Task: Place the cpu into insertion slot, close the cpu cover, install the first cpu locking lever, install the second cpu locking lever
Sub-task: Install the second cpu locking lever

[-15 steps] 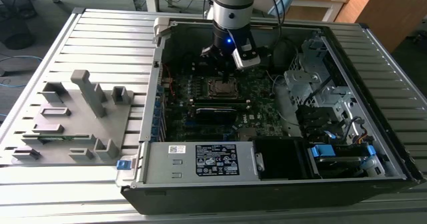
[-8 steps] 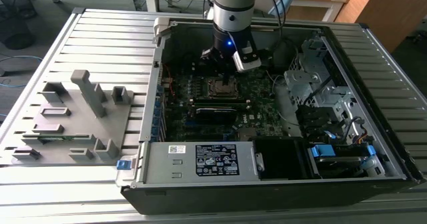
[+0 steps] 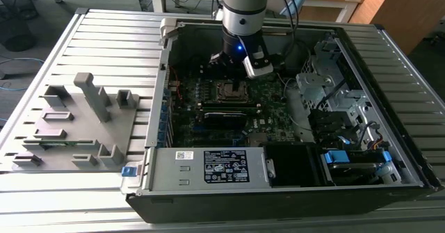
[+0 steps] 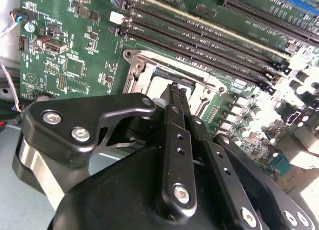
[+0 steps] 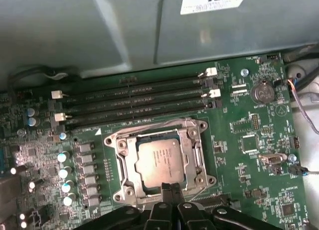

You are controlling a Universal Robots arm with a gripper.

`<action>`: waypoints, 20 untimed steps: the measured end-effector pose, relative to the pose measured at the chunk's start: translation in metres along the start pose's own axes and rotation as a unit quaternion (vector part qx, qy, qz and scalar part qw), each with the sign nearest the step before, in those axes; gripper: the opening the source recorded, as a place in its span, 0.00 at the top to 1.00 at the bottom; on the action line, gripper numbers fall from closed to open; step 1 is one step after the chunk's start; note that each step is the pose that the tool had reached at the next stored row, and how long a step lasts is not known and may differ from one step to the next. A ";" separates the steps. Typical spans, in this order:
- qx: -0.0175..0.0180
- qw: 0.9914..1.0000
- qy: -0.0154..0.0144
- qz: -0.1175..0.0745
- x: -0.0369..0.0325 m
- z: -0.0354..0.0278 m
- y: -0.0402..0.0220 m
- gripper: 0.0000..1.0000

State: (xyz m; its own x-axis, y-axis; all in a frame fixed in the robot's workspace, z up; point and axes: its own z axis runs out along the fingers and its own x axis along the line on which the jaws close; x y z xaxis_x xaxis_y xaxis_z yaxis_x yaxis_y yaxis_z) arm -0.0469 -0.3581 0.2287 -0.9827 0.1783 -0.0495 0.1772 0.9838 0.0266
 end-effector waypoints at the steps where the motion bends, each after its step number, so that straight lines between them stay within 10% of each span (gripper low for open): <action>1: 0.000 1.000 0.000 0.000 -0.0003 0.0000 -0.0011 0.90; 20: -0.001 1.000 0.001 0.000 -0.0035 -0.0052 -0.0114 0.90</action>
State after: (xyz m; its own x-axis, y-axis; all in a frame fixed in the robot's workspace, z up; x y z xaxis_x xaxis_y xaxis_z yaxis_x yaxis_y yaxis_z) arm -0.0458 -0.3700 0.2338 -0.9828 0.1784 -0.0480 0.1772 0.9838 0.0278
